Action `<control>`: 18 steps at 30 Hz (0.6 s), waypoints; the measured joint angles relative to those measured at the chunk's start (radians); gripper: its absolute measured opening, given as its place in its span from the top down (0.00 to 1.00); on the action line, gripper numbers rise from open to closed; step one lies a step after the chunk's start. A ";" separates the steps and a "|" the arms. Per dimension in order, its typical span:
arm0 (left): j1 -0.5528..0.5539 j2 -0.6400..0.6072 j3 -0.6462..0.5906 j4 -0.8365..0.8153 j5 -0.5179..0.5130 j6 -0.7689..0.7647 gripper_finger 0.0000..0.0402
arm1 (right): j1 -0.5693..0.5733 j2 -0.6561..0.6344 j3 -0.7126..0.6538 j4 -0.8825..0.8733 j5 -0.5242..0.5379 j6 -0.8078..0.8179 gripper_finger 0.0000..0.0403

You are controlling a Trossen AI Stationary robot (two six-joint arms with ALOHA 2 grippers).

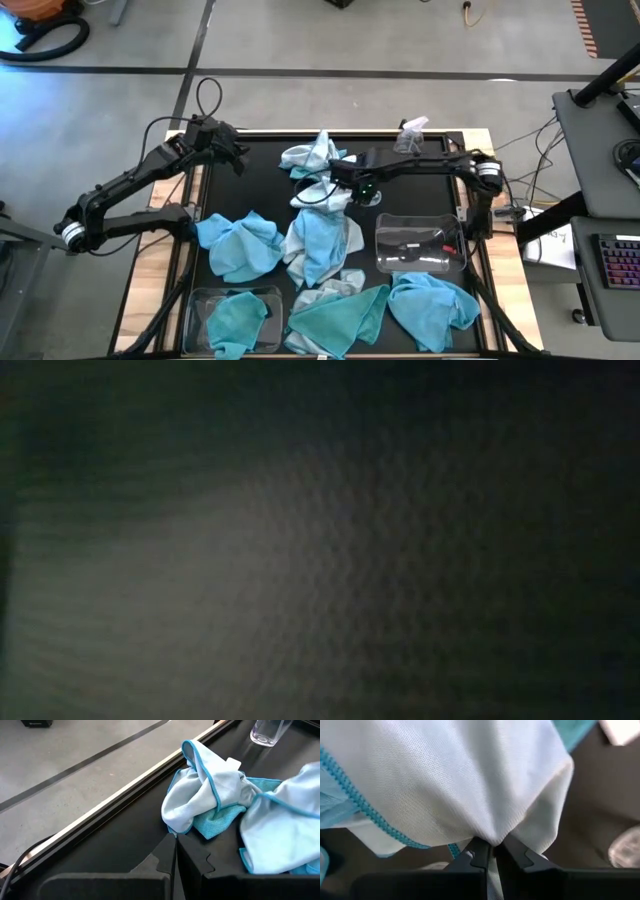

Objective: Sort microfiber towel by color & place in baskets
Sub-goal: Put the white towel into the top transparent bin

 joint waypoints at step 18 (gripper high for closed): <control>0.000 0.000 -0.001 0.034 0.000 -0.015 1.00 | 0.024 -0.305 0.000 -0.124 0.027 0.283 0.97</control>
